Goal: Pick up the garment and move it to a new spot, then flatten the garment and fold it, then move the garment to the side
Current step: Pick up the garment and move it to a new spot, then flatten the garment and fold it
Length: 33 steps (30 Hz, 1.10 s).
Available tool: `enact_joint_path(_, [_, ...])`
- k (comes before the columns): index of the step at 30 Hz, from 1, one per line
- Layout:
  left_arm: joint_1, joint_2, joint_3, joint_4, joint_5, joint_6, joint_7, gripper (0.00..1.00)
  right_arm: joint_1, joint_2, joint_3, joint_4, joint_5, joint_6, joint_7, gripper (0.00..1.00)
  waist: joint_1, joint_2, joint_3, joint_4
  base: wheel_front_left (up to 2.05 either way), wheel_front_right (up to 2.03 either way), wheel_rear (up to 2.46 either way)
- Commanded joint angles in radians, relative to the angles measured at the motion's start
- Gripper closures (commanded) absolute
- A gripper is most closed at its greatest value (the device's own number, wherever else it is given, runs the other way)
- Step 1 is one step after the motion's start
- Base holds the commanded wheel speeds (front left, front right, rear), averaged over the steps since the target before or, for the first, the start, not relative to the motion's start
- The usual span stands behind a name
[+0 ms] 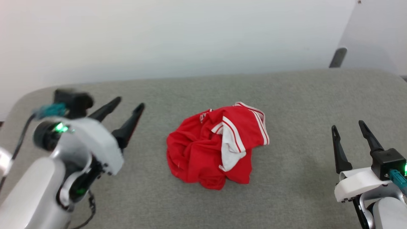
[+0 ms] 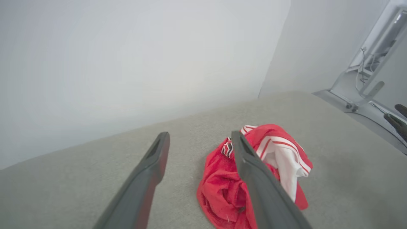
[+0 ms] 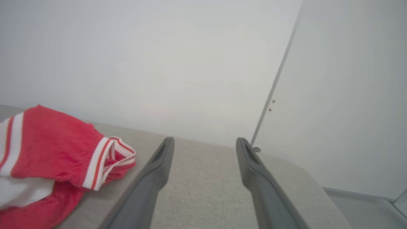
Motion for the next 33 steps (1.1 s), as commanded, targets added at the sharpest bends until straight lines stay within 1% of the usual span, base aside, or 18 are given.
enact_joint_path(1, [0.044, 0.009, 0.021, -0.01, 0.008, 0.013, -0.045, 0.0, 0.019, -0.004, 0.001, -0.007, 0.003, -0.001, -0.001, 0.0, 0.0, 0.0, -0.049, 0.047, 0.0, 0.0, 0.0])
enact_joint_path(5, [0.141, 0.028, 0.08, -0.035, 0.024, 0.042, -0.168, 0.0, 0.037, -0.009, -0.003, -0.016, 0.012, -0.001, -0.001, 0.0, 0.0, 0.0, -0.07, 0.064, 0.0, 0.0, 0.0])
enact_joint_path(8, [0.212, 0.038, 0.117, -0.044, 0.031, 0.056, -0.249, 0.0, 0.054, -0.011, -0.007, -0.019, 0.015, -0.001, -0.001, 0.0, 0.0, 0.0, -0.082, 0.075, 0.0, 0.0, 0.0])
enact_joint_path(10, [0.258, 0.038, 0.141, -0.044, 0.025, 0.07, -0.296, 0.0, 0.063, -0.013, -0.009, -0.021, 0.018, -0.001, -0.001, 0.0, 0.0, 0.0, -0.088, 0.081, 0.0, 0.0, 0.0])
enact_joint_path(15, [0.361, 0.042, 0.18, -0.031, 0.043, 0.083, -0.405, 0.0, 0.09, -0.006, -0.02, -0.034, 0.02, -0.001, -0.001, 0.0, 0.0, 0.0, -0.098, 0.092, 0.0, 0.0, 0.0])
enact_joint_path(19, [0.423, 0.027, 0.198, -0.003, 0.037, 0.084, -0.471, 0.0, 0.113, 0.002, -0.033, -0.044, 0.021, -0.001, -0.001, 0.0, 0.0, 0.0, -0.102, 0.1, 0.0, 0.0, 0.0])
enact_joint_path(25, [0.497, 0.015, 0.233, 0.024, 0.023, 0.097, -0.529, 0.0, 0.145, 0.012, -0.051, -0.055, 0.023, -0.001, -0.001, 0.0, 0.0, 0.0, -0.108, 0.106, 0.0, 0.0, 0.0])
enact_joint_path(30, [0.535, 0.017, 0.255, 0.033, 0.015, 0.085, -0.547, 0.0, 0.165, 0.018, -0.063, -0.065, 0.021, -0.001, -0.001, 0.0, 0.0, 0.0, -0.108, 0.113, 0.0, 0.0, 0.0])
enact_joint_path(33, [0.543, 0.012, 0.263, 0.029, 0.011, 0.087, -0.553, 0.0, 0.172, 0.021, -0.065, -0.068, 0.02, -0.001, -0.001, 0.0, 0.0, 0.0, -0.107, 0.117, 0.0, 0.0, 0.0])
